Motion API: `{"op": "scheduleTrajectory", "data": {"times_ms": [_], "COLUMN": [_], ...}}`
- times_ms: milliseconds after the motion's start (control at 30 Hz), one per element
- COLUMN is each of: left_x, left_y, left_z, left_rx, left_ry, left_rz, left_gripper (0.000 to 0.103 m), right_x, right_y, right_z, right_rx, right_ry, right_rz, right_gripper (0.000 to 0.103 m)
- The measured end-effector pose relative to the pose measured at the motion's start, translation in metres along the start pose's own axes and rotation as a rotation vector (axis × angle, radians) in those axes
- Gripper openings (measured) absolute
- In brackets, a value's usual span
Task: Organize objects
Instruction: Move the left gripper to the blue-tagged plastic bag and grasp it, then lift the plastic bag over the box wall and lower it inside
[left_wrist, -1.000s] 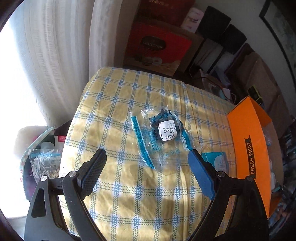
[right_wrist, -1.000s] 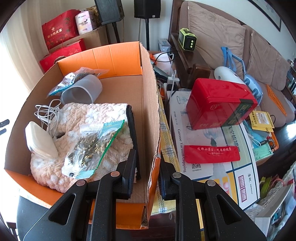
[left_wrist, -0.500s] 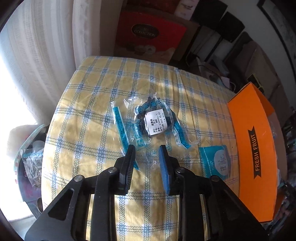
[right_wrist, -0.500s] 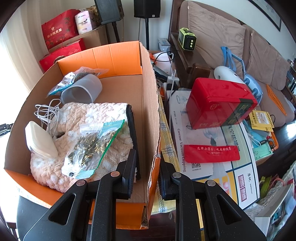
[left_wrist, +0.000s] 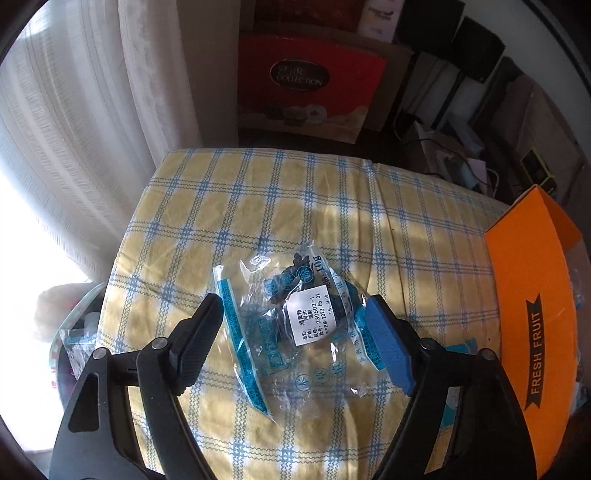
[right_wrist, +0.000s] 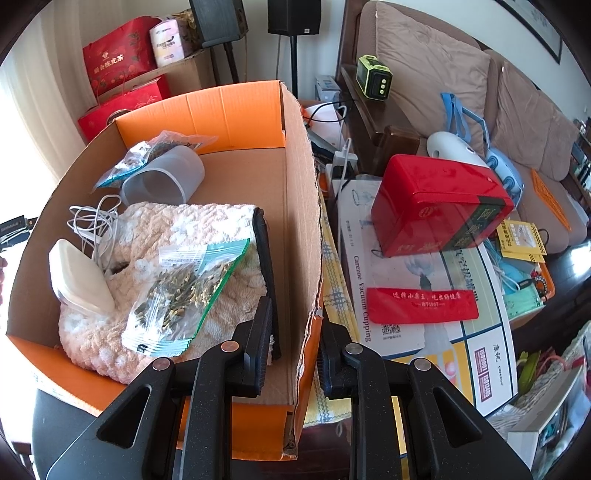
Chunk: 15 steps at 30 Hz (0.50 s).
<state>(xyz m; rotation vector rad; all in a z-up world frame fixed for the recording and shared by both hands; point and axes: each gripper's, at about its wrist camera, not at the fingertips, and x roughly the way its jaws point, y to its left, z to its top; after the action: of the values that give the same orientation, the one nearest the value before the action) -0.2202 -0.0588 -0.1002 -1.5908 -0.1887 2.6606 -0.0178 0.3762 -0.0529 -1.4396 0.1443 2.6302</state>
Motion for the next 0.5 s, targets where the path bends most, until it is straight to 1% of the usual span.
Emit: {"op": "scheduleTrajectory", "data": {"times_ms": [67,167,233,300,333,433,500], "left_x": [0.007,0.016,0.016,0.016,0.015,0.009,0.003], "left_y": [-0.007,-0.013,-0.018,-0.021,-0.022,-0.019,-0.016], "left_z": [0.001,0.001,-0.001,-0.002,-0.003,-0.004,-0.004], "left_rx": [0.014,0.039,0.059,0.084,0.091,0.087,0.078], "left_ry": [0.003,0.017,0.005,-0.003,-0.002,-0.001,0.000], "left_rz": [0.014,0.039,0.050,0.068,0.071,0.057,0.045], "left_gripper": [0.075,0.062,0.056,0.042,0.038,0.032,0.032], "right_x": [0.000,0.001,0.000,0.001,0.000,0.000,0.000], "right_y": [0.000,-0.001,0.000,0.000,0.000,0.000,0.000], "right_z": [0.000,-0.001,0.000,0.000,0.000,0.000,0.000], "right_rx": [0.000,-0.002,-0.001,0.000,0.000,0.000,-0.001], "right_ry": [0.000,0.001,0.000,0.000,0.000,0.000,0.001], "right_rz": [0.000,0.000,0.000,0.000,0.000,-0.001,-0.001], "right_gripper": [0.021,0.022,0.022,0.022,0.022,0.022,0.022]}}
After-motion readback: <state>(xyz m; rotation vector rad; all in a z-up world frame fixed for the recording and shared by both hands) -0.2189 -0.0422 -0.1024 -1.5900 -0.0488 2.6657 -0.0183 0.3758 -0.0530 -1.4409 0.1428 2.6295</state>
